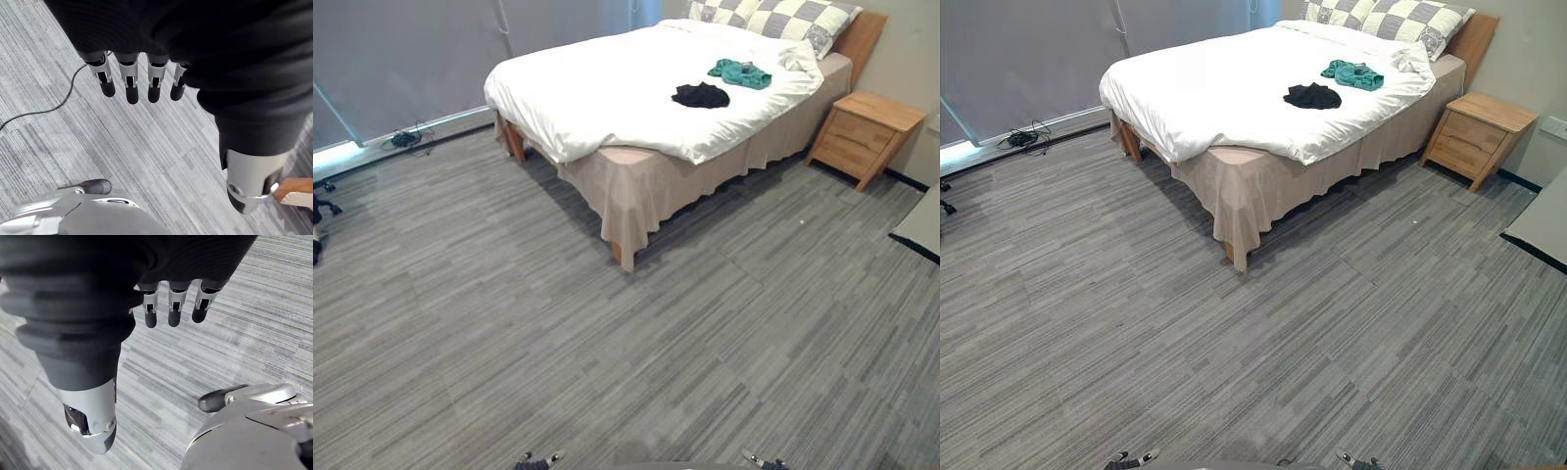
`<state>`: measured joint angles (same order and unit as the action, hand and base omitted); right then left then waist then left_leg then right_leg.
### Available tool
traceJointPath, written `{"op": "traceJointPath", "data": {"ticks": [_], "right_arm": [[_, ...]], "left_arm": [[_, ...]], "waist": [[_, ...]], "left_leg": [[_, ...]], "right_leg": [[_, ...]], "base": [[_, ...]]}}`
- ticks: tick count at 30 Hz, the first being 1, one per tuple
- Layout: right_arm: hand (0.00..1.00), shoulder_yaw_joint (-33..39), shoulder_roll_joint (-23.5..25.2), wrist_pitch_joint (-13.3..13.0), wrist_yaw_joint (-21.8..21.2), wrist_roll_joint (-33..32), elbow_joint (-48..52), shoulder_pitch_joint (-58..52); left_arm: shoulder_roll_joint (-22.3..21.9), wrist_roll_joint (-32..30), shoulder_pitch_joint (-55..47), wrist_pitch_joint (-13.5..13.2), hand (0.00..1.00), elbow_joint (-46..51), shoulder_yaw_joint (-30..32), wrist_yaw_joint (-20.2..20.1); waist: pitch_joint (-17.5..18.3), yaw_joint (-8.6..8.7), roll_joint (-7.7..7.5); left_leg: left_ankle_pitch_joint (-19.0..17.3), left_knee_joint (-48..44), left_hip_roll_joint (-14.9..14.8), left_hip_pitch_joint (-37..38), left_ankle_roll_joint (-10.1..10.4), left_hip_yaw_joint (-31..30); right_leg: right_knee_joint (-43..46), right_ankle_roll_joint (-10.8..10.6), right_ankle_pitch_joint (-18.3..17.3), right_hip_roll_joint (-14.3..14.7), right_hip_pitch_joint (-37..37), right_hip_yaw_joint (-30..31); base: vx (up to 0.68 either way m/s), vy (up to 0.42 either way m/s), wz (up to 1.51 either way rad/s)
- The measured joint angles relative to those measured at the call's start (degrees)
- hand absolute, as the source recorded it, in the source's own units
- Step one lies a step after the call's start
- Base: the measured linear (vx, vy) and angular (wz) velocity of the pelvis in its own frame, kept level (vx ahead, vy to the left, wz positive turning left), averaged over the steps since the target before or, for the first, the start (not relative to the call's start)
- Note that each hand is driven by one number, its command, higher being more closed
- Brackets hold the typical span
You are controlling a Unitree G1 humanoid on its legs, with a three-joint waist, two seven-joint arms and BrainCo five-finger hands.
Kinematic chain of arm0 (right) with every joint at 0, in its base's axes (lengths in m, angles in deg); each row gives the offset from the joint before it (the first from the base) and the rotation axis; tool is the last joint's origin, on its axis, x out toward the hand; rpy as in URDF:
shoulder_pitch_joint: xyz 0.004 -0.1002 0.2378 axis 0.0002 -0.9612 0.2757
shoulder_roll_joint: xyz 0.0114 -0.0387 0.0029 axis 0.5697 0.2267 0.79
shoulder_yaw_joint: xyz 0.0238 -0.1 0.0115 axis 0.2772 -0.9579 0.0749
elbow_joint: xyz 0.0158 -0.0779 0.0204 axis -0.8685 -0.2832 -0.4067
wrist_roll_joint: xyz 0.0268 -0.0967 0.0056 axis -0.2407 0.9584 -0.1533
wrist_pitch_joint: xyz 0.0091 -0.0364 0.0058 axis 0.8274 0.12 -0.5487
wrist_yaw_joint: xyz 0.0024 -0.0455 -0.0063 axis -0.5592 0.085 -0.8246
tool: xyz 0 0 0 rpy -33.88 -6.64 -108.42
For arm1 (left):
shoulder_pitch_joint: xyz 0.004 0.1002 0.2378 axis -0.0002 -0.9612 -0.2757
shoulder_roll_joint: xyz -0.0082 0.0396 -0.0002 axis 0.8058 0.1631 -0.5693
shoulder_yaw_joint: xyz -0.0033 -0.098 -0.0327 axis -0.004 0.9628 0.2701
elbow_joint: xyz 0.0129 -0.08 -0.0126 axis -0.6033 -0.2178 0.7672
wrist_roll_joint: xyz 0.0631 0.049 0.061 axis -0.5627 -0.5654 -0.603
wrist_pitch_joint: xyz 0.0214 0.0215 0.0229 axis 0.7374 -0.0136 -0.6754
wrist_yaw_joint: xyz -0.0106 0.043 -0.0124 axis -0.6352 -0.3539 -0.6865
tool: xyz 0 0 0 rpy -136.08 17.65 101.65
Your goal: Tidy the bed and pick cloth on bed and put in laundry
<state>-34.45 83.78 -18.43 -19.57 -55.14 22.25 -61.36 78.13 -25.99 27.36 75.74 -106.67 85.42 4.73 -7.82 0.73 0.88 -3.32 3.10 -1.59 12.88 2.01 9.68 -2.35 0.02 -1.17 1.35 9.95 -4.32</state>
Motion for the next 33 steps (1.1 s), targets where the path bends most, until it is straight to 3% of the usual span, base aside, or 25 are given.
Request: {"op": "traceJointPath", "data": {"ticks": [33], "right_arm": [[0.00, 1.2, 0.2, 0.0, -0.1, 0.1, 0.1, -0.1]], "left_arm": [[-0.1, 0.1, 0.0, 0.0, 0.00, 0.0, 0.1, -0.1]], "waist": [[-0.4, -0.04, -0.04]], "left_leg": [[-0.1, 1.0, -0.5, 1.2, 0.1, 1.4]], "right_leg": [[-1.2, 0.1, 0.1, 0.7, 1.3, 1.1]], "base": [[-0.04, -0.034, -0.02]]}}
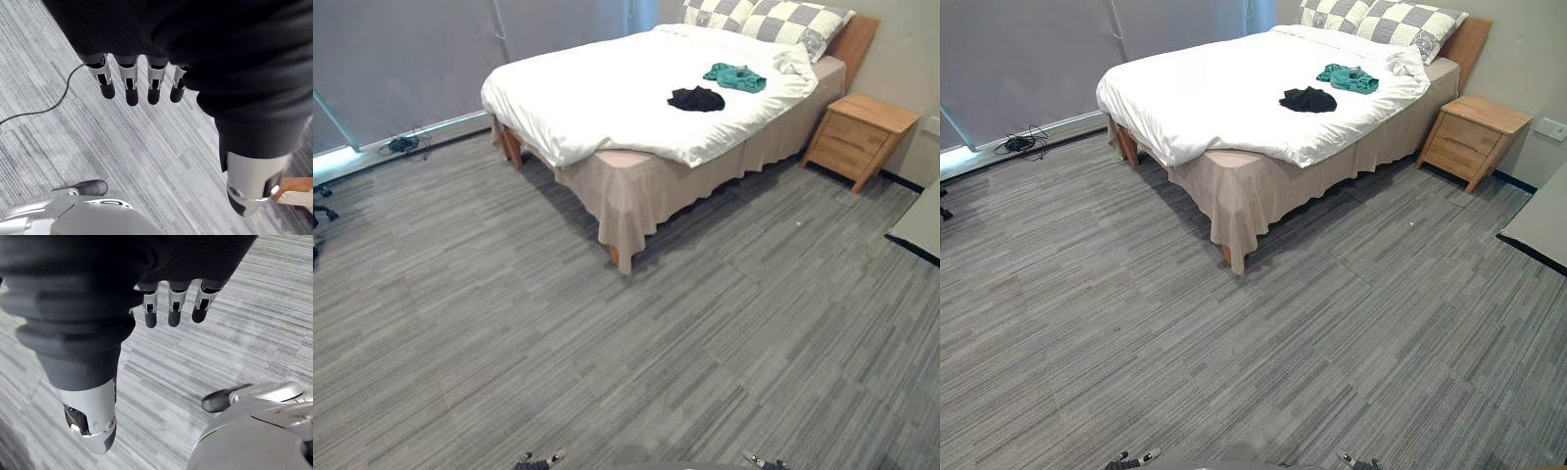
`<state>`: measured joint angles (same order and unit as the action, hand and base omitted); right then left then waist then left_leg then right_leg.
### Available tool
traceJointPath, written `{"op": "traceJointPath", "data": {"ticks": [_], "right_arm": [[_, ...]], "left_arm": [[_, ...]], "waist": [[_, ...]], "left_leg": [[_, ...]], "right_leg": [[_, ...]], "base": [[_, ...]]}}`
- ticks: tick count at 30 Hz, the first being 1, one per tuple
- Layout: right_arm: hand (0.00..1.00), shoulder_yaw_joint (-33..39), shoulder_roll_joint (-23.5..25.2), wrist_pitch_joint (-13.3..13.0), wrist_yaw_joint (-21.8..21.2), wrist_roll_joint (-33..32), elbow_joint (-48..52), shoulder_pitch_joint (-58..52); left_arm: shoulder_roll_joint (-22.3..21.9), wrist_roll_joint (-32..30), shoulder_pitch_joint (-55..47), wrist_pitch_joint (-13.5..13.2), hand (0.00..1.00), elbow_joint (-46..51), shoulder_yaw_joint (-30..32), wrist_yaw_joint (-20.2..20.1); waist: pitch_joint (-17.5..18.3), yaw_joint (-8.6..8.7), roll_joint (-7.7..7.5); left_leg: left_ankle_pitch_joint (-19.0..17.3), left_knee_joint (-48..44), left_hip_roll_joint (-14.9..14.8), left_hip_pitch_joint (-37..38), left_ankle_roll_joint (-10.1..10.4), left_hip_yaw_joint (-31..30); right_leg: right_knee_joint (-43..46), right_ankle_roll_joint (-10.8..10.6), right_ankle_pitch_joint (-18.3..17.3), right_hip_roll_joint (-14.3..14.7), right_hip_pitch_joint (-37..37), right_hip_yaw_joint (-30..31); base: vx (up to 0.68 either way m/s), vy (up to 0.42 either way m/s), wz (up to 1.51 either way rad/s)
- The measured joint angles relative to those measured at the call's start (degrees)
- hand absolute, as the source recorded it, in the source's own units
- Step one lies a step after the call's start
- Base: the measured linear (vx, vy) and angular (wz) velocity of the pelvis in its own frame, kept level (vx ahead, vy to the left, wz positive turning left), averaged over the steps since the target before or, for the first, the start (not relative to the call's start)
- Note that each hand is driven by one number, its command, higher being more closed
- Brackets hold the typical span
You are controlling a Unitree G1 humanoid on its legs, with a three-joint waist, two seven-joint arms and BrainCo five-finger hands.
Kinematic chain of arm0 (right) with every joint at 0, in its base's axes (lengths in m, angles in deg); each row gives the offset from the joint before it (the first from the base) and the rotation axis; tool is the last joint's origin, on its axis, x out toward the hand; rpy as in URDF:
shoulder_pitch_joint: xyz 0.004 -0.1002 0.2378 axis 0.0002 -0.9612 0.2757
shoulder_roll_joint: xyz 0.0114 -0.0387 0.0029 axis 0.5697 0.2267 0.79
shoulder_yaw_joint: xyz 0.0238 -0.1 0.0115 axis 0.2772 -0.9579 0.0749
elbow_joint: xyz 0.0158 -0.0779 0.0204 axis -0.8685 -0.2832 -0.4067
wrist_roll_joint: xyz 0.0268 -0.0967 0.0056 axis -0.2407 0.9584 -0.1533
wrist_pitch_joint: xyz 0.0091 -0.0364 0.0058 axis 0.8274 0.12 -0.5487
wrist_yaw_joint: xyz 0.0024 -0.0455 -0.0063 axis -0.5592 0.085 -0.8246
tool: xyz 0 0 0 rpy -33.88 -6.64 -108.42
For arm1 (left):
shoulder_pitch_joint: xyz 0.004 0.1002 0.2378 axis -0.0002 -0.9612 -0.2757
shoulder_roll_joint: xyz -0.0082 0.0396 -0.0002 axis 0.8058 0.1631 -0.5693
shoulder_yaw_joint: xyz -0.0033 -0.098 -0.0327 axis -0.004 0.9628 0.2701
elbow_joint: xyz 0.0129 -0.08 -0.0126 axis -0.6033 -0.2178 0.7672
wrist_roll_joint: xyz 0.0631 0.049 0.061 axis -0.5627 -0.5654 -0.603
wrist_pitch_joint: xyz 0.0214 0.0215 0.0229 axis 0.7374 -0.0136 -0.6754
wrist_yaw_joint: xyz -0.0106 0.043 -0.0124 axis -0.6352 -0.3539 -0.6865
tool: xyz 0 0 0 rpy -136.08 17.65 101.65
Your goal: Tidy the bed and pick cloth on bed and put in laundry
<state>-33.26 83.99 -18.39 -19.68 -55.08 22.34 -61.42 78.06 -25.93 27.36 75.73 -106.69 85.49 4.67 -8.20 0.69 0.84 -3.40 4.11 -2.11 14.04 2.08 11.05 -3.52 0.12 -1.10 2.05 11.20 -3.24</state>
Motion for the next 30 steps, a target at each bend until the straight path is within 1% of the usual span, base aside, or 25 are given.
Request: {"op": "traceJointPath", "data": {"ticks": [5, 8, 9, 10, 11, 12, 13, 14, 15, 16, 17, 18, 19, 20, 21, 22, 23, 24, 25, 26, 27, 28, 29, 30], "right_arm": [[0.00, 0.2, 0.0, 0.1, -0.1, 0.0, 0.0, 0.2], [0.00, 0.2, 0.0, 0.1, -0.2, 0.0, 0.1, 0.9], [0.00, 0.2, 0.0, 0.1, -0.2, 0.0, 0.1, 1.1], [0.00, 0.2, 0.1, 0.1, -0.2, 0.0, 0.1, 1.4], [0.00, 0.2, 0.3, 0.1, -0.2, 0.0, 0.1, 1.9], [0.00, 0.3, 0.8, 0.1, -0.2, 0.0, 0.1, 2.2], [0.00, 0.3, 0.9, 0.1, -0.2, 0.0, 0.1, 2.2], [0.00, 0.3, 0.8, 0.1, -0.3, 0.1, 0.2, 2.2], [0.00, 0.4, 0.9, 0.2, -0.4, 0.4, 0.2, 2.6], [0.00, 0.4, 0.9, 0.5, -0.6, 0.7, 0.2, 2.2], [0.00, 0.9, 0.9, 1.2, -1.0, 1.0, 0.0, 1.4], [0.00, 1.2, 1.0, 1.2, -1.0, 1.1, -0.2, 1.1], [0.00, 1.4, 1.0, 1.2, -1.1, 1.1, -0.7, 0.7], [0.00, 1.5, 1.0, 1.2, -1.1, 1.1, -0.8, 0.7], [0.00, 1.5, 0.9, 1.2, -1.1, 1.1, -0.8, 0.7], [0.00, 1.5, 0.6, 1.2, -1.1, 1.1, -0.6, 1.1], [0.00, 1.4, 0.5, 1.2, -1.1, 1.0, -0.3, 1.3], [0.00, 1.3, 0.5, 1.1, -1.1, 1.0, -0.3, 1.3], [0.00, 1.0, 0.6, 1.1, -1.1, 0.9, -0.3, 1.6], [0.00, 1.1, 0.2, 1.1, -1.1, 0.9, -0.4, 2.7], [0.00, 1.4, -0.4, 0.8, -1.0, 0.9, -0.3, 4.3], [0.00, 1.4, -0.5, 0.8, -1.0, 0.9, -0.3, 4.8], [0.00, 1.3, -0.6, 0.8, -1.1, 0.9, -0.3, 4.9], [0.00, 0.9, -0.8, 0.8, -1.0, 0.9, -0.2, 5.0]], "left_arm": [[0.0, 0.0, 0.2, 0.0, 0.00, 0.0, 0.4, -0.1], [0.0, 0.1, 0.4, 0.0, 0.00, 0.0, 1.2, -0.1], [0.0, 0.1, 0.6, 0.0, 0.00, 0.0, 1.2, -0.1], [0.0, 0.1, 0.6, 0.0, 0.00, 0.0, 1.2, -0.1], [0.3, 0.1, 1.3, 0.0, 0.00, 0.0, 1.1, -0.1], [1.2, 0.1, 1.7, 0.0, 0.00, 0.0, 1.0, -0.1], [1.3, 0.2, 1.9, 0.0, 0.00, 0.0, 0.8, -0.1], [1.8, 0.6, 2.6, 0.0, 0.00, -0.2, 0.9, -0.1], [1.7, 0.7, 3.0, 0.1, 0.00, -1.2, 0.8, -0.1], [1.8, 0.8, 3.1, 0.2, 0.00, -1.3, 0.8, -0.1], [1.9, 1.2, 3.1, 0.2, 0.00, -1.3, 0.8, -0.1], [1.9, 1.2, 3.1, 0.2, 0.00, -1.3, 0.8, -0.1], [2.0, 1.2, 3.5, 0.2, 0.00, -1.5, 0.8, -0.3], [1.9, 1.2, 4.4, 0.2, 0.00, -1.8, 0.8, -0.5], [1.9, 1.2, 5.1, 0.2, 0.00, -1.8, 0.8, -0.8], [1.8, 1.2, 6.6, 0.2, 0.00, -1.8, 0.8, -1.1], [1.7, 1.2, 7.7, 0.1, 0.00, -1.8, 0.9, -1.2], [1.7, 1.2, 8.1, 0.1, 0.00, -1.8, 0.9, -1.2], [1.8, 1.2, 8.5, 0.1, 0.00, -1.8, 1.0, -1.2], [1.0, 1.1, 9.4, 0.0, 0.00, -2.2, 1.2, -1.3], [0.0, 1.1, 10.5, -0.3, 0.00, -3.0, 1.2, -1.4], [-0.3, 1.1, 10.5, -0.5, 0.00, -3.0, 1.3, -1.3], [-1.1, 1.1, 10.3, -0.6, 0.00, -2.9, 1.8, -1.3], [-1.6, 1.1, 9.9, -0.8, 0.00, -2.9, 1.9, -1.3]], "waist": [[0.0, -0.01, -0.02], [-0.1, -0.05, 0.07], [-0.1, -0.10, 0.15], [-0.3, -0.13, 0.18], [-1.1, -0.09, -0.42], [-2.0, -0.12, -1.19], [-2.4, -0.11, -1.49], [-3.1, -0.25, -1.78], [-3.6, -0.06, -1.38], [-3.7, 0.41, -1.51], [-3.7, 1.32, -1.41], [-3.7, 1.59, -1.31], [-3.8, 1.80, -1.14], [-3.9, 2.25, -1.00], [-4.0, 2.50, -0.73], [-4.6, 2.87, 0.08], [-4.8, 3.28, 0.41], [-5.0, 3.47, 0.22], [-5.5, 3.64, -0.15], [-6.6, 3.48, 1.07], [-7.5, 3.76, 1.93], [-7.7, 4.16, 1.87], [-7.5, 4.61, 2.16], [-7.2, 4.71, 2.97]], "left_leg": [[-0.1, 0.0, -0.1, -0.6, 0.1, 0.7], [-0.2, -0.1, -0.3, -2.0, 0.3, 2.4], [-0.5, -0.3, -0.5, -2.5, 0.4, 3.2], [-0.8, -0.7, -0.7, -2.7, 0.2, 3.5], [-1.6, -2.0, -0.8, -3.3, 0.3, 4.1], [-3.1, -3.4, -0.6, -3.5, 0.2, 4.9], [-4.0, -3.6, -0.5, -3.4, -0.1, 5.2], [-5.3, -3.8, -0.4, -3.1, -0.3, 6.1], [-5.9, -4.2, -0.6, -2.1, -0.3, 6.2], [-6.2, -4.3, -0.7, -1.5, -0.2, 5.9], [-7.1, -4.6, -1.4, -0.5, 0.4, 4.9], [-7.2, -4.8, -2.0, 0.0, 0.3, 4.5], [-7.9, -5.1, -3.2, 0.9, 1.1, 3.8], [-8.2, -5.8, -4.8, 1.3, 2.2, 3.2], [-8.3, -6.0, -5.8, 1.4, 2.7, 2.6], [-8.5, -5.7, -8.0, 1.5, 4.0, 1.9], [-8.4, -4.6, -9.7, 2.2, 4.5, 1.8], [-8.4, -4.0, -10.2, 2.8, 4.7, 1.9], [-8.4, -3.4, -10.7, 4.1, 4.9, 2.3], [-7.3, -3.2, -12.5, 5.9, 6.4, 3.8], [-3.5, -3.3, -13.2, 6.8, 8.8, 5.0], [-1.4, -3.4, -13.3, 7.2, 10.3, 5.0], [1.0, -7.0, -14.2, 7.2, 12.0, 4.7], [2.0, -16.6, -16.8, 3.9, 11.8, 4.5]], "right_leg": [[0.2, 0.0, 0.0, 0.1, -1.3, 0.6], [1.0, 0.1, 0.1, 0.4, -3.7, 2.3], [2.6, -0.1, -0.4, 0.6, -4.8, 2.8], [4.3, 0.1, -1.2, 0.7, -5.9, 3.2], [9.6, -0.1, -3.9, 0.7, -8.7, 3.5], [16.4, -1.5, -7.5, 0.1, -11.6, 3.3], [19.8, -3.7, -9.2, -0.4, -13.1, 3.0], [28.1, -6.6, -10.9, -1.3, -17.0, 0.7], [39.6, -6.5, -11.0, -3.5, -22.0, -3.8], [44.2, -5.9, -11.3, -5.2, -23.9, -6.2], [50.1, -4.8, -12.1, -8.5, -26.1, -10.8], [51.3, -4.4, -12.9, -9.7, -26.8, -12.2], [50.2, -4.6, -13.9, -11.4, -27.8, -14.2], [45.0, -4.4, -13.7, -11.9, -28.7, -14.4], [41.2, -4.3, -13.3, -11.8, -29.0, -14.5], [32.6, -3.9, -10.3, -11.5, -29.8, -14.6], [22.7, -4.1, -4.9, -11.4, -30.6, -13.8], [17.7, -4.7, -1.5, -11.8, -30.6, -13.5], [14.0, -5.2, 5.7, -12.5, -30.2, -13.9], [17.1, -0.4, 8.8, -10.8, -30.5, -15.6], [25.1, 0.2, 3.2, -10.8, -33.4, -15.0], [29.0, 1.2, 0.8, -11.0, -34.6, -14.5], [33.7, 2.2, -3.5, -10.1, -35.1, -13.7], [34.0, 2.1, -6.7, -7.9, -34.2, -13.6]], "base": [[-0.01, -0.033, -0.07], [-0.03, -0.030, -0.29], [-0.01, -0.027, -0.38], [-0.01, -0.036, -0.36], [-0.02, -0.047, -0.28], [-0.03, -0.055, -0.22], [-0.03, -0.058, -0.29], [-0.02, -0.054, -0.25], [0.02, -0.049, -0.14], [0.13, -0.032, 0.21], [0.17, -0.030, 0.31], [0.24, -0.058, 0.36], [0.30, -0.127, 0.39], [0.35, -0.169, 0.43], [0.53, -0.329, 0.50], [0.59, -0.412, 0.46], [0.61, -0.446, 0.39], [0.43, -0.342, 0.23], [0.45, -0.343, -0.10], [0.51, -0.406, -0.26], [0.49, -0.396, -0.35], [0.46, -0.411, -0.32], [0.60, -0.547, -0.44], [0.59, -0.535, -0.60]]}}
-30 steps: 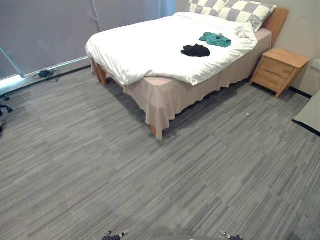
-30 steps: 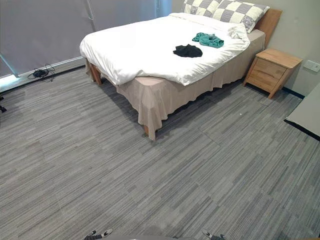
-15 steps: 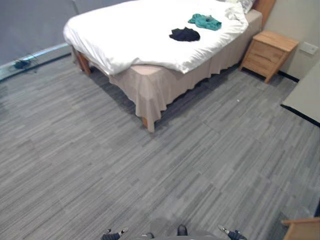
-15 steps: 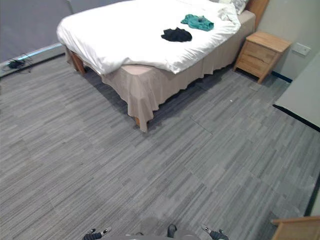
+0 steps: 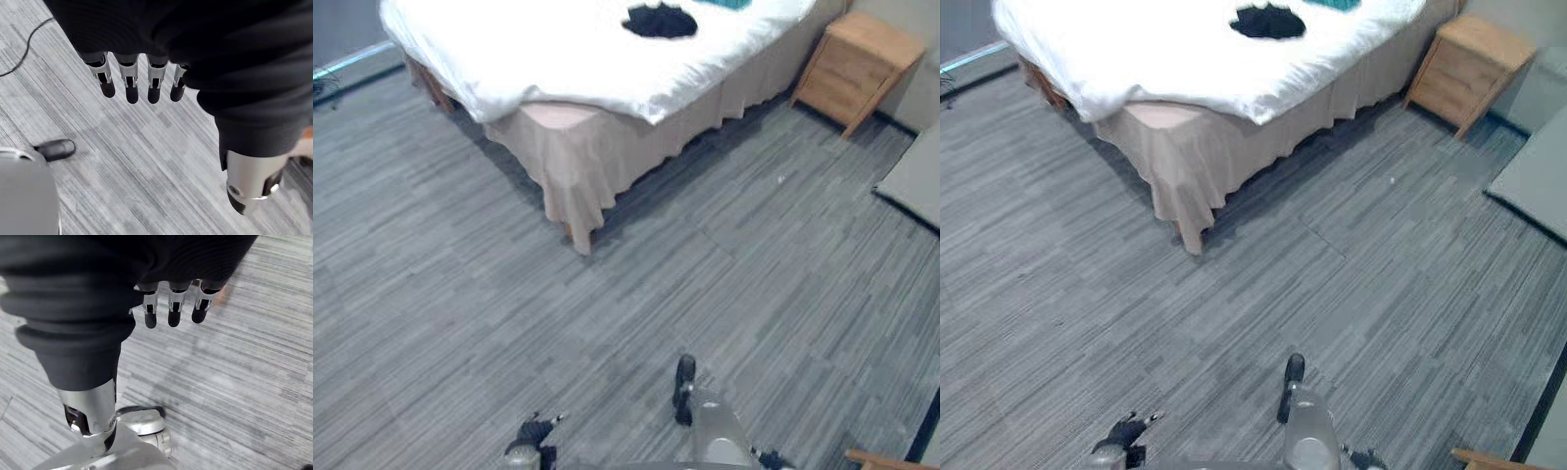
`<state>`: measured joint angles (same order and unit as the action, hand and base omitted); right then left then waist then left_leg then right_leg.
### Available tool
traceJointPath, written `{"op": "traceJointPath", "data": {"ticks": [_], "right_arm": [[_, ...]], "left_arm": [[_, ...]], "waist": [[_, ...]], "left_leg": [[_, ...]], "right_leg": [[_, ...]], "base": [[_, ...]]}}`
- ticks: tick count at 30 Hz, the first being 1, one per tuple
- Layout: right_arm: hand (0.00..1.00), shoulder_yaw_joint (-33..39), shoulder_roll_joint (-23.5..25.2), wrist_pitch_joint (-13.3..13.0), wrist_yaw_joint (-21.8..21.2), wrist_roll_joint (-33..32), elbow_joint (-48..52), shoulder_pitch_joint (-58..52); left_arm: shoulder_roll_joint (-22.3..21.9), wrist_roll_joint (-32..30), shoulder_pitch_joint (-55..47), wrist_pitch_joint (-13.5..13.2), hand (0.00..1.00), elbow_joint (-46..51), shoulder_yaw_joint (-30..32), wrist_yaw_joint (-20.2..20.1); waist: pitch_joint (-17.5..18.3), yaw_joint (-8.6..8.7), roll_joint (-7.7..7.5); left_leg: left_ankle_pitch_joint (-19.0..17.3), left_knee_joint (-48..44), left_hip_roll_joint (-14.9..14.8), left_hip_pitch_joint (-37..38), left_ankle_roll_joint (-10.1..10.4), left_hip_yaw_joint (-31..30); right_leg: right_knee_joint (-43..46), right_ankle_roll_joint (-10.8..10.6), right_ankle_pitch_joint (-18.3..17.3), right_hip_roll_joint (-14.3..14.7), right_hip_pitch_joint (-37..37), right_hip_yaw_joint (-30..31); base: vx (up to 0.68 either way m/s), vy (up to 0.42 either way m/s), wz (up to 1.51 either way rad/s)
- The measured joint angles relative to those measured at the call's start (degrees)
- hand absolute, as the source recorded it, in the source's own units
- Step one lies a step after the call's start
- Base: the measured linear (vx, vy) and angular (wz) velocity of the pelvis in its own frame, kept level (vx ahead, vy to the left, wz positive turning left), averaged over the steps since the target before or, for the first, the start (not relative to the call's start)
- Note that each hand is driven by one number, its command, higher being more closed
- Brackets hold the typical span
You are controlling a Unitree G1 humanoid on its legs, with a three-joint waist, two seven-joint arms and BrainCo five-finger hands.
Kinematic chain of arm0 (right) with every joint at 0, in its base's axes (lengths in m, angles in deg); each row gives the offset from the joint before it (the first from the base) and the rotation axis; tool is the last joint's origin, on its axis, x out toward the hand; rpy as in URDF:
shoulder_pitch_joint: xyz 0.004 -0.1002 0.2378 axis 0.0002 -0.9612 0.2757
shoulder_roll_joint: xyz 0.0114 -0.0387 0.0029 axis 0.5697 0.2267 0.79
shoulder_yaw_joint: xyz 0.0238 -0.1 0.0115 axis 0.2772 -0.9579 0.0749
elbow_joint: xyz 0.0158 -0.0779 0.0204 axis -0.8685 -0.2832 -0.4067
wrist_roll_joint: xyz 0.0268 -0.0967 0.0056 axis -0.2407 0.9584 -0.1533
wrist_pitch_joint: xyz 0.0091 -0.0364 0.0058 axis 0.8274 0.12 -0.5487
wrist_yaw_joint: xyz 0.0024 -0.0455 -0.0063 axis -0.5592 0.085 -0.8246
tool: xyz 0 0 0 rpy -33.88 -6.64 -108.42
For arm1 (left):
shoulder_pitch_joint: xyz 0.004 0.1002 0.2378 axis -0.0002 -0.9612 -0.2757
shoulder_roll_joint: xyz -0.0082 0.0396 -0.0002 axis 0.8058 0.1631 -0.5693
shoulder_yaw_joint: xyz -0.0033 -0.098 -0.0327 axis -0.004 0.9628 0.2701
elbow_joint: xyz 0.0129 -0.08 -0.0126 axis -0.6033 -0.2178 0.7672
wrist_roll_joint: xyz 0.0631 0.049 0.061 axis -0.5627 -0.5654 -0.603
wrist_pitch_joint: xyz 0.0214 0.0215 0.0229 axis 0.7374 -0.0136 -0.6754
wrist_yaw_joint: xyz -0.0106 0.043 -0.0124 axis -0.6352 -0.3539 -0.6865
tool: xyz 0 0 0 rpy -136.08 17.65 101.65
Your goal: Tidy the bed and pick cloth on bed and put in laundry
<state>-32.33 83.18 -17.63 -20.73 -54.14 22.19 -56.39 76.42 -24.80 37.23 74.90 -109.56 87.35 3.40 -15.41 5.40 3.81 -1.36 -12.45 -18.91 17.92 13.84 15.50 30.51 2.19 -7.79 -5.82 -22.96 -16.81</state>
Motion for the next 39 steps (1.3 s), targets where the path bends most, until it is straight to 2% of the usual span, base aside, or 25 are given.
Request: {"op": "traceJointPath", "data": {"ticks": [2, 3, 4, 6, 9, 13, 14, 15, 16, 18, 19, 21, 22, 23, 25, 26, 28, 29, 31, 32, 34, 35, 36, 37, 39], "right_arm": [[0.00, -0.8, -0.6, 0.0, 0.0, 0.0, 0.1, 0.4], [0.00, -2.3, -0.8, 0.2, 0.3, 0.1, 0.1, 0.4], [0.00, -3.0, -1.2, 0.2, 0.5, 0.1, 0.0, 0.4], [0.00, -7.5, -2.3, 0.2, 1.2, 0.0, 0.0, 0.7], [0.00, -8.4, -2.9, 0.2, 1.2, 0.2, -0.5, 3.7], [0.00, -7.0, -2.9, 0.0, 1.2, 0.2, -0.3, 4.6], [0.00, -6.6, -2.9, 0.0, 1.1, 0.2, 0.7, 3.8], [0.00, -6.0, -2.8, -0.1, 1.1, 0.3, 1.2, 2.7], [0.00, -5.7, -1.7, 0.0, 1.1, 0.5, 1.1, 2.2], [0.00, -5.6, -0.9, 0.1, 1.0, 1.1, 0.8, 1.2], [0.00, -5.2, -0.9, 0.2, 0.7, 1.6, -0.1, 1.3], [0.00, -4.7, -0.8, 0.1, 0.4, 3.3, -1.4, 1.5], [0.00, -5.0, -1.0, 0.1, 0.0, 3.7, -1.3, 1.5], [0.00, -5.8, -1.0, 0.1, -0.1, 4.0, -1.2, 1.3], [0.00, -6.5, -1.0, 0.1, -0.2, 4.0, -0.8, 1.0], [0.00, -6.5, -1.1, 0.0, -0.2, 4.0, -0.8, 1.0], [0.00, -5.9, -1.1, -0.1, -0.2, 4.0, -0.8, 0.7], [0.00, -5.5, -1.1, 0.0, -0.1, 4.0, -0.8, 0.7], [0.00, -4.8, -0.5, 0.0, -0.1, 3.6, -0.9, 0.7], [0.00, -4.5, 0.2, 0.1, -0.2, 3.2, -1.0, 0.7], [0.00, -4.4, 1.0, 0.2, -0.3, 2.3, -1.5, 1.0], [0.00, -4.3, 0.3, -0.2, -0.2, 2.1, -1.4, 0.9], [0.00, -3.9, -0.1, -0.3, -0.2, 2.1, -1.3, 0.9], [0.00, -3.3, -0.9, -0.3, -0.2, 1.6, -1.1, 0.9], [0.00, -2.4, -1.9, 0.1, -0.2, 1.2, -1.1, 0.5]], "left_arm": [[-0.4, 0.5, -0.5, -0.1, 0.00, 0.4, 0.2, 0.0], [-0.2, 1.2, -1.0, -0.1, 0.00, 2.2, 0.2, 0.0], [-0.1, 1.6, -1.0, -0.4, 0.00, 2.9, 0.2, 0.1], [0.1, 3.2, -0.9, -0.6, 0.00, 5.2, 0.2, 0.2], [-0.1, 4.5, -0.8, -1.8, 0.00, 8.1, 0.6, 0.2], [-0.4, 4.5, -0.2, -1.9, 0.00, 8.2, 1.5, 0.2], [-0.6, 4.4, -0.3, -1.8, 0.00, 7.6, 1.4, 0.2], [-0.7, 4.4, -0.3, -1.7, 0.00, 6.9, 1.5, 0.1], [-0.2, 4.4, 0.0, -1.6, 0.00, 6.5, 2.0, 0.0], [0.9, 4.0, 0.0, -1.7, 0.00, 6.3, 2.2, -0.2], [1.0, 4.0, 0.1, -1.7, 0.00, 6.3, 2.7, -0.1], [1.5, 3.8, 0.0, -1.1, 0.00, 5.0, 2.2, -0.1], [1.6, 3.7, 0.0, -0.8, 0.00, 4.4, 1.4, -0.2], [1.6, 3.4, -0.2, -0.2, 0.00, 3.8, 1.2, -0.2], [1.6, 3.4, -0.5, 0.1, 0.00, 3.2, 0.5, -0.1], [1.7, 3.4, -0.6, 0.3, 0.00, 3.3, -0.9, -0.1], [1.7, 3.4, -0.9, 0.3, 0.00, 3.4, -1.3, -0.2], [1.8, 3.5, -1.2, 0.3, 0.00, 3.5, -2.1, -0.2], [2.5, 3.5, -1.4, 0.3, 0.00, 3.5, -2.7, -0.2], [3.3, 3.5, -1.7, 0.3, 0.00, 3.5, -2.7, -0.1], [4.8, 3.4, -2.2, 0.5, 0.00, 3.0, -2.1, 0.0], [3.8, 3.3, -3.0, 0.5, 0.00, 2.8, -1.9, -0.2], [3.3, 3.3, -3.5, 0.4, 0.00, 2.9, -1.8, -0.1], [1.9, 3.3, -3.5, 0.4, 0.00, 2.7, -1.4, -0.1], [0.9, 3.3, -3.7, 0.4, 0.00, 2.7, 1.6, -0.1]], "waist": [[-0.2, -0.13, 1.28], [-0.8, -0.25, 1.27], [-1.4, -0.61, 1.14], [-2.2, -2.36, -0.38], [-2.6, -3.64, -1.28], [-2.9, -4.87, -1.94], [-2.4, -4.89, -1.33], [-2.0, -5.00, -0.66], [-1.6, -5.65, -2.27], [0.2, -5.74, -5.06], [0.5, -6.32, -5.54], [0.7, -6.10, -5.73], [0.7, -6.01, -5.64], [0.8, -5.41, -5.29], [1.1, -4.55, -4.96], [1.0, -4.59, -4.59], [1.3, -4.49, -3.98], [2.0, -4.55, -4.65], [2.6, -4.59, -5.29], [3.3, -4.89, -6.56], [4.0, -5.05, -8.18], [5.1, -5.21, -5.67], [5.3, -5.00, -5.27], [5.2, -4.54, -2.94], [5.4, -4.48, -1.82]], "left_leg": [[6.3, -16.2, -4.3, -6.8, -4.1, -1.7], [8.4, -33.1, -7.2, -13.2, -6.7, -2.4], [7.0, -39.2, -7.5, -15.0, -7.1, -2.6], [-1.5, -50.4, -4.2, -21.8, -7.4, -2.7], [-8.3, -42.4, 3.0, -30.8, -6.2, -1.3], [-7.4, -13.9, 10.5, -32.5, -8.5, 9.6], [-3.8, -5.4, 11.7, -32.0, -11.5, 15.0], [0.8, 0.7, 12.4, -32.0, -16.6, 21.8], [2.7, 0.8, 14.2, -31.0, -25.5, 24.3], [-1.6, -1.0, 17.0, -31.1, -26.6, 23.5], [-4.3, -2.7, 17.2, -30.5, -26.8, 22.1], [-8.7, -4.9, 17.8, -26.3, -24.3, 17.0], [-9.8, -4.7, 18.3, -24.0, -23.6, 14.7], [-10.3, -3.4, 18.9, -20.7, -23.1, 11.4], [-9.8, -0.6, 19.6, -16.6, -22.3, 7.1], [-9.2, 1.2, 19.6, -13.9, -21.3, 4.0], [-8.3, 2.2, 19.4, -12.4, -19.3, -0.6], [-8.4, 2.7, 19.1, -11.9, -17.7, -2.9], [-8.9, 3.7, 18.7, -11.4, -15.3, -5.0], [-9.7, 3.6, 18.6, -11.1, -13.7, -6.2], [-11.2, 3.6, 18.2, -9.6, -11.0, -8.0], [-10.2, 4.3, 15.2, -9.7, -9.0, -7.3], [-10.0, 5.0, 14.4, -9.4, -8.6, -7.2], [-9.7, 6.6, 12.4, -8.6, -7.9, -7.2], [-8.2, 8.5, 10.7, -7.8, -5.9, -7.5]], "right_leg": [[-3.9, 1.0, -1.4, 3.3, 3.9, 0.2], [-8.4, 3.0, -1.3, 6.4, 9.6, 1.3], [-10.0, 3.9, -1.0, 7.4, 12.4, 2.0], [-16.3, 5.3, -0.7, 9.2, 21.7, 4.9], [-22.6, 4.5, -0.6, 8.6, 28.9, 7.6], [-28.2, 0.2, -3.1, 5.8, 37.2, 5.9], [-29.5, -1.1, -4.0, 5.9, 39.2, 4.7], [-29.8, -2.5, -5.9, 6.6, 41.9, 3.8], [-29.6, -3.8, -7.5, 5.6, 44.0, 3.2], [-25.4, -4.5, -7.1, 3.4, 43.3, 0.9], [-18.7, -6.3, -7.1, 2.5, 41.7, 0.3], [5.7, -12.3, -4.6, -0.5, 35.2, 0.0], [16.6, -13.2, -5.1, -1.8, 31.5, 0.0], [25.4, -13.0, -5.9, -3.6, 27.0, -0.9], [27.5, -11.2, -7.5, -6.2, 22.6, -3.6], [23.7, -9.8, -8.9, -6.6, 19.7, -3.4], [11.1, -10.0, -9.6, -6.5, 16.5, -0.1], [1.4, -10.8, -8.7, -6.1, 15.4, 3.6], [-11.9, -10.7, -3.7, -6.4, 15.2, 9.5], [-18.1, -10.4, 2.9, -6.6, 15.2, 12.6], [-18.7, -10.5, 10.1, -7.0, 15.7, 13.3], [-19.4, -9.5, 10.2, -4.8, 16.3, 11.9], [-21.2, -9.2, 9.6, -4.2, 17.5, 11.0], [-23.9, -8.3, 10.1, -2.3, 19.6, 9.1], [-26.9, -7.4, 10.7, -0.1, 21.7, 7.5]], "base": [[0.50, -0.328, -0.63], [0.51, -0.233, -0.60], [0.60, -0.253, -0.78], [0.48, -0.146, -0.70], [0.48, -0.060, -0.46], [0.53, 0.034, -0.09], [0.57, 0.109, 0.35], [0.61, 0.143, 0.43], [0.63, 0.134, 0.52], [0.62, 0.139, 0.76], [0.73, 0.227, 0.83], [0.66, 0.229, 0.93], [0.68, 0.149, 1.24], [0.55, 0.071, 1.16], [0.46, 0.002, 1.34], [0.45, -0.092, 1.72], [0.45, -0.180, 1.64], [0.38, -0.234, 1.75], [0.39, -0.335, 1.63], [0.35, -0.383, 1.03], [0.29, -0.434, 0.77], [0.23, -0.399, 0.42], [0.21, -0.320, 0.31], [0.18, -0.260, 0.39], [0.13, -0.244, 0.29]]}}
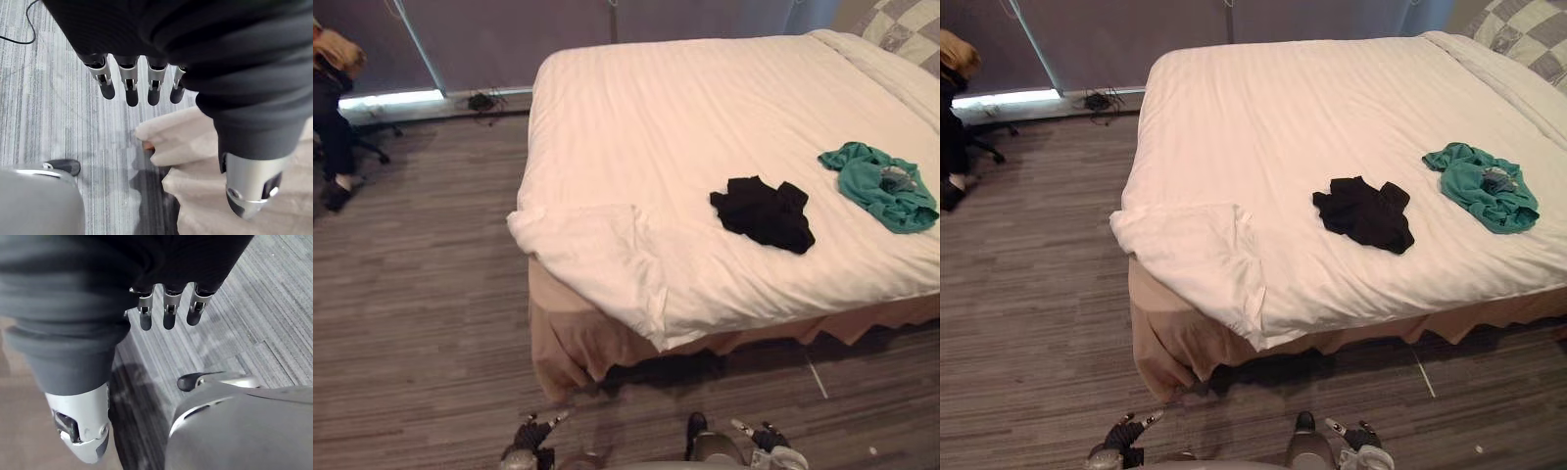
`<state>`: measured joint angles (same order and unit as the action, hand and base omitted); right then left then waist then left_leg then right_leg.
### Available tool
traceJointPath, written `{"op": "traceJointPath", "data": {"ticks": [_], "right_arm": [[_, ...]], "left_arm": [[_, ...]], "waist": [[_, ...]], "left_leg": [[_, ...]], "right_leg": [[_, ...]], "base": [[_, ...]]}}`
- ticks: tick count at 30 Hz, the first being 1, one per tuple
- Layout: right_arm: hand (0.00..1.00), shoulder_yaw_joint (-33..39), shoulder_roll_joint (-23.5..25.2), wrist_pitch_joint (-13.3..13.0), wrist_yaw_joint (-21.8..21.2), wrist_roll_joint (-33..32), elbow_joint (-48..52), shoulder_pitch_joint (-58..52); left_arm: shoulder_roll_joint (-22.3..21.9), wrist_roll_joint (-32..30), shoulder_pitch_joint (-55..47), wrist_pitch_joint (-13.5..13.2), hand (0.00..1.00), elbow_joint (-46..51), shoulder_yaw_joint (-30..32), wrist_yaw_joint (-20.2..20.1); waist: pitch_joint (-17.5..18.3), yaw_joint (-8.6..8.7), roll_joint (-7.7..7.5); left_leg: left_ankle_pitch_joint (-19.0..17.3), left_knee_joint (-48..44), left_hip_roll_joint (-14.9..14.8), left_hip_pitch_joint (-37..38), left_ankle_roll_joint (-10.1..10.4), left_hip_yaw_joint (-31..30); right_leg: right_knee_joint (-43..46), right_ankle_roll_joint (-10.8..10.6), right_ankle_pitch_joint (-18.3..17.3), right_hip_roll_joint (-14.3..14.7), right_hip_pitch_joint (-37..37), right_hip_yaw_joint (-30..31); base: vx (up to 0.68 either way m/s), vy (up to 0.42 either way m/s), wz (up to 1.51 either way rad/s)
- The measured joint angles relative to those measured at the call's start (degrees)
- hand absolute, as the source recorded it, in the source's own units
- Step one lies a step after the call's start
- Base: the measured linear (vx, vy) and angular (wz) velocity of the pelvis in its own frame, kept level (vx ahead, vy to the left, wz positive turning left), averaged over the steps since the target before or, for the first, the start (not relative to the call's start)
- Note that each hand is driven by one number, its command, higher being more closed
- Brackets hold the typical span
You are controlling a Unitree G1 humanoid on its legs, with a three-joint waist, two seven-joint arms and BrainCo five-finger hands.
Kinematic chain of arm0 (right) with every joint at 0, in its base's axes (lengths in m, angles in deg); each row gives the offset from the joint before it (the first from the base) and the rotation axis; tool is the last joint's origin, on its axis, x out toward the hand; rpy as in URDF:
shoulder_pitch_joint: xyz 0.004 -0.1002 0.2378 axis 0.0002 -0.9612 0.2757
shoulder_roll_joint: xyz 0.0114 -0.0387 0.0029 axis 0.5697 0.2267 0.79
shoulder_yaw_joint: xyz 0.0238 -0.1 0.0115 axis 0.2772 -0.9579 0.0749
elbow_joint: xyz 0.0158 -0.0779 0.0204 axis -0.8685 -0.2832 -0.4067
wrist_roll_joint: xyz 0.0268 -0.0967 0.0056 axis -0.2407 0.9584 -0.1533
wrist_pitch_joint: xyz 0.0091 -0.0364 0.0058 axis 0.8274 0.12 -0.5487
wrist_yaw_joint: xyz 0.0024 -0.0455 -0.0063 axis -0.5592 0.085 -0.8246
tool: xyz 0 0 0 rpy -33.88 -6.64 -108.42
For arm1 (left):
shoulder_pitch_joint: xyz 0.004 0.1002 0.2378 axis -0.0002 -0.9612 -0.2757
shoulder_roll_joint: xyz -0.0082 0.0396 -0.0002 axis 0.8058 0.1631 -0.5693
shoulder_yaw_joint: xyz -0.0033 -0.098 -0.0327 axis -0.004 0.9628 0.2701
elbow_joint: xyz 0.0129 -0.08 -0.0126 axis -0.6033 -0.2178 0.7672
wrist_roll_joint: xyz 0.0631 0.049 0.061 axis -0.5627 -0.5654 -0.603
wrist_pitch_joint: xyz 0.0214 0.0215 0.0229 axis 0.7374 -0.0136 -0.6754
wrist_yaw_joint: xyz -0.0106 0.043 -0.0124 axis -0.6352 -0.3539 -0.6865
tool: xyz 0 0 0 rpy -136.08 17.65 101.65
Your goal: Tidy the bed and pick cloth on bed and put in laundry
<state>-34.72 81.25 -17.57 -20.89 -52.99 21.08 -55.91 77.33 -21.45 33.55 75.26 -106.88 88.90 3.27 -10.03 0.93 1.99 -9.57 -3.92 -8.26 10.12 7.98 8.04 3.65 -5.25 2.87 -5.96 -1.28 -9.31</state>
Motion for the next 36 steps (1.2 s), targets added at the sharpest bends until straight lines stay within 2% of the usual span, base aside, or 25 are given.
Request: {"op": "traceJointPath", "data": {"ticks": [1, 3, 6, 9, 12, 16, 18, 21, 23, 26, 29, 31, 32, 36], "right_arm": [[0.00, 0.2, 0.2, 0.0, 0.2, 0.0, 0.0, -0.2], [0.00, 0.2, 0.2, 0.0, 0.2, -0.1, 0.1, -0.6], [0.00, 0.0, 0.2, -0.5, 0.8, -0.1, 1.1, -2.5], [0.00, -0.1, 0.1, -2.2, 1.4, -0.1, 4.1, -6.3], [0.00, 0.0, -0.3, -2.1, 1.5, -0.1, 4.9, -9.1], [0.00, 0.1, -0.5, -2.1, 1.4, -0.1, 5.4, -10.0], [0.00, 0.2, -0.7, -2.2, 1.4, -0.1, 7.2, -9.8], [0.00, 0.3, -1.6, -2.2, 1.4, -0.1, 7.5, -9.0], [0.00, 0.2, -2.4, -2.1, 1.5, -0.2, 7.4, -5.9], [0.00, -0.1, -2.6, -2.2, 1.9, -0.9, 7.6, -1.5], [0.00, -2.3, -2.8, -2.4, 2.7, -2.3, 9.6, 1.9], [0.00, -4.1, -2.8, -3.2, 3.4, -2.9, 10.9, 2.8], [0.00, -5.1, -2.8, -3.6, 3.8, -3.4, 11.6, 2.8], [0.00, -7.2, -2.6, -4.1, 5.0, -3.5, 13.3, 2.9]], "left_arm": [[0.2, 0.8, 0.0, 0.0, 0.00, 1.4, 3.0, 0.2], [1.0, 1.5, -0.1, 0.0, 0.00, 4.5, 5.7, 0.4], [4.7, 3.3, -1.4, -0.3, 0.00, 17.1, 7.8, 2.0], [11.8, 3.7, -1.5, -4.2, 0.00, 31.7, 11.9, 6.5], [15.6, 4.9, 0.8, -7.1, 0.00, 39.3, 15.6, 10.9], [17.1, 4.8, 4.5, -8.1, 0.00, 45.5, 15.3, 12.8], [18.5, 4.5, 7.0, -8.2, 0.00, 47.1, 13.3, 13.0], [19.4, 4.4, 11.7, -8.2, 0.00, 47.8, 9.1, 13.0], [20.8, 2.3, 17.5, -8.1, 0.00, 48.0, 3.8, 12.8], [21.7, -0.8, 25.0, -7.5, 0.00, 47.3, -2.3, 12.7], [22.3, -2.9, 32.5, -5.9, 0.00, 40.8, -7.5, 12.6], [22.6, -4.3, 37.0, -4.3, 0.00, 35.9, -10.8, 12.5], [22.7, -4.7, 39.4, -3.9, 1.00, 33.2, -12.5, 12.5], [25.5, -7.7, 44.7, -2.8, 1.00, 25.9, -15.5, 12.7]], "waist": [[0.1, -0.13, 0.24], [-0.1, -0.15, -0.25], [0.0, -0.40, -0.22], [0.2, -0.31, 0.80], [0.5, -0.14, 2.20], [0.1, 0.74, 3.43], [-0.3, 1.35, 3.81], [-0.8, 1.39, 3.84], [-4.4, 1.93, 3.68], [-8.0, 3.16, 2.96], [-12.2, 4.87, 2.52], [-14.0, 4.87, 2.25], [-15.0, 4.87, 2.23], [-16.7, 4.74, 1.86]], "left_leg": [[0.5, 0.1, -0.9, -0.1, 0.1, 0.1], [1.0, 0.1, -1.4, -0.6, 0.5, 0.0], [1.4, 0.7, -1.7, -1.5, 0.5, -0.1], [1.8, 1.9, -1.5, -2.1, 0.4, 0.3], [1.8, 2.0, -1.1, -2.4, 0.4, 0.7], [1.8, 2.1, -0.9, -2.6, 0.4, 1.4], [1.8, 2.0, -0.8, -3.8, 0.4, 2.9], [1.8, 0.7, -0.3, -7.6, 0.4, 4.4], [1.8, -1.1, 0.0, -10.3, 0.4, 6.5], [1.5, -3.7, 0.2, -14.6, -0.1, 8.4], [0.1, -7.1, -0.5, -17.4, -0.5, 10.3], [-0.7, -9.5, -1.0, -19.6, -0.5, 11.4], [-1.1, -10.7, -1.4, -20.2, -0.6, 11.8], [-3.1, -14.6, -3.1, -21.7, -0.6, 12.7]], "right_leg": [[-1.2, 0.7, 0.3, 1.1, 0.6, -0.4], [-2.4, 1.2, 0.7, 1.5, 1.0, -1.0], [-3.9, 1.9, 1.4, 1.9, 1.1, -1.8], [-6.7, 2.0, 3.2, 2.0, 1.1, -1.8], [-9.3, 1.9, 4.9, 1.9, 2.0, -1.6], [-9.4, 1.8, 5.1, 1.8, 1.3, -1.3], [-9.3, 2.0, 5.9, 1.9, -0.8, 0.0], [-9.1, 2.2, 7.1, 1.8, -5.1, 2.0], [-6.3, 2.2, 7.2, 1.7, -9.7, 4.5], [-3.2, 2.3, 7.3, 1.5, -15.7, 6.8], [-1.4, 2.5, 7.4, 1.7, -19.2, 9.2], [-0.2, 2.6, 7.5, 2.1, -21.5, 10.3], [0.6, 2.6, 7.5, 2.3, -22.3, 10.8], [2.3, 2.6, 7.4, 3.1, -23.5, 11.3]], "base": [[0.06, -0.149, 0.09], [0.01, -0.089, 0.12], [-0.03, -0.046, 0.15], [-0.04, -0.007, 0.01], [-0.02, 0.003, -0.05], [-0.02, 0.002, -0.08], [-0.05, 0.000, -0.30], [-0.06, -0.013, -0.32], [-0.10, -0.025, -0.48], [-0.12, -0.044, -0.38], [-0.07, -0.031, -0.33], [-0.09, -0.064, -0.32], [-0.06, -0.045, -0.18], [-0.08, -0.033, -0.13]]}}
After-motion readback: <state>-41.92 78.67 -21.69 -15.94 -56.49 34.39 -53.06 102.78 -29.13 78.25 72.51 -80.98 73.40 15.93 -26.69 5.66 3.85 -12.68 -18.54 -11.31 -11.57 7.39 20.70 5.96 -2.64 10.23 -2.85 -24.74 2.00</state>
